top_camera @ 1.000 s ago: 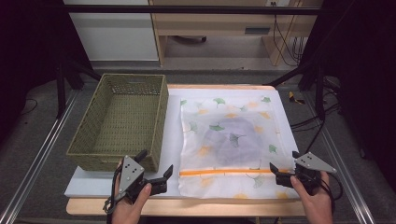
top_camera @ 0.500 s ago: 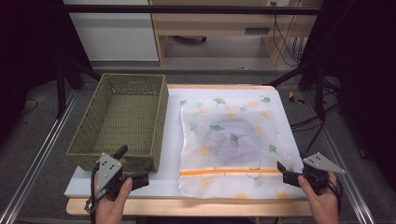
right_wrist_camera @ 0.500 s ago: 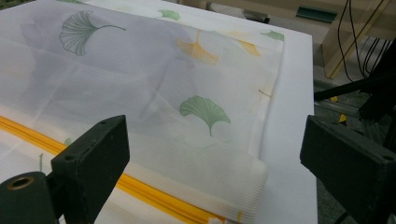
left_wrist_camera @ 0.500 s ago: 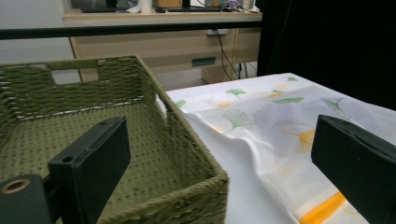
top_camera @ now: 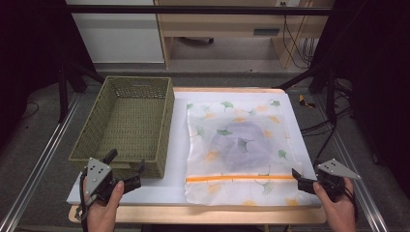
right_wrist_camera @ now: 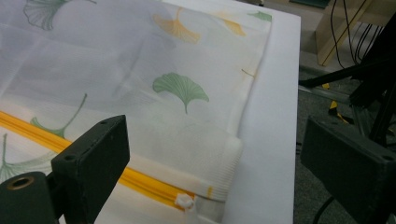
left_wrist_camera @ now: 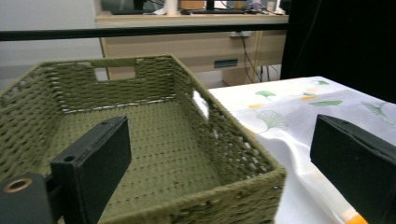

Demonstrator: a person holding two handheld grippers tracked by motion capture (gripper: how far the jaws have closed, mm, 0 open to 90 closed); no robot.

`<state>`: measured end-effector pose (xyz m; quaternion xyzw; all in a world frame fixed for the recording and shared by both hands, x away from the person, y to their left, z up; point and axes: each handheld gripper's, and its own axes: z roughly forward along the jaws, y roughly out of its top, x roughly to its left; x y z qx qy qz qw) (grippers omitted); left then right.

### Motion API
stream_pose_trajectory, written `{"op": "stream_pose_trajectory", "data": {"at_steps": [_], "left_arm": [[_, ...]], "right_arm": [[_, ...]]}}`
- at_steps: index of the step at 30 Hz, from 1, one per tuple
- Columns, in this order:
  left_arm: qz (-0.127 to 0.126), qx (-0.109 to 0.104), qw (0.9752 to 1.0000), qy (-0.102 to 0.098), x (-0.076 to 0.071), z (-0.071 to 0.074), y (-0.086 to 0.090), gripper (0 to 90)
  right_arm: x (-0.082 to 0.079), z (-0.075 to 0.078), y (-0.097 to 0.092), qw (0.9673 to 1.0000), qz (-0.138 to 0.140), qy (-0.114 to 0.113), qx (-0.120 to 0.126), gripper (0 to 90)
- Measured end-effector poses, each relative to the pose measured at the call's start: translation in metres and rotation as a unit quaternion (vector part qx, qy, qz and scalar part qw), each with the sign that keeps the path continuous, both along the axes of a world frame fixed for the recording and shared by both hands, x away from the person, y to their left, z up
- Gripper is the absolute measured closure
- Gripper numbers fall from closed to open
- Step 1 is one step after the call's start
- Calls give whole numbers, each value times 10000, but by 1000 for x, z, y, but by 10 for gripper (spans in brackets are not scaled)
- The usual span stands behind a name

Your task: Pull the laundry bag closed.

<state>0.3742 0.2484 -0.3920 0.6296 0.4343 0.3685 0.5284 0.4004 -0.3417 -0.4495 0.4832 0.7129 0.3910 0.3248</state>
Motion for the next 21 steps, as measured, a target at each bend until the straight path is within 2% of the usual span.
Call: {"op": "stream_pose_trajectory", "data": {"at_steps": [7, 12, 18, 21], "left_arm": [[247, -17, 9997, -18, 1, -2, 16, 61], [414, 19, 9991, 21, 1, -6, 27, 70], [552, 108, 9984, 55, 2, -10, 33, 70], [573, 165, 9982, 61, 3, -10, 32, 70]], "right_arm": [[0, -7, -8, 9995, -40, 272, -161, 85], [-3, -11, -14, 9990, -17, 340, -277, 92], [-6, -15, -19, 9983, -60, 430, -381, 92], [-7, -13, -20, 9989, -121, 366, -249, 93]]}}
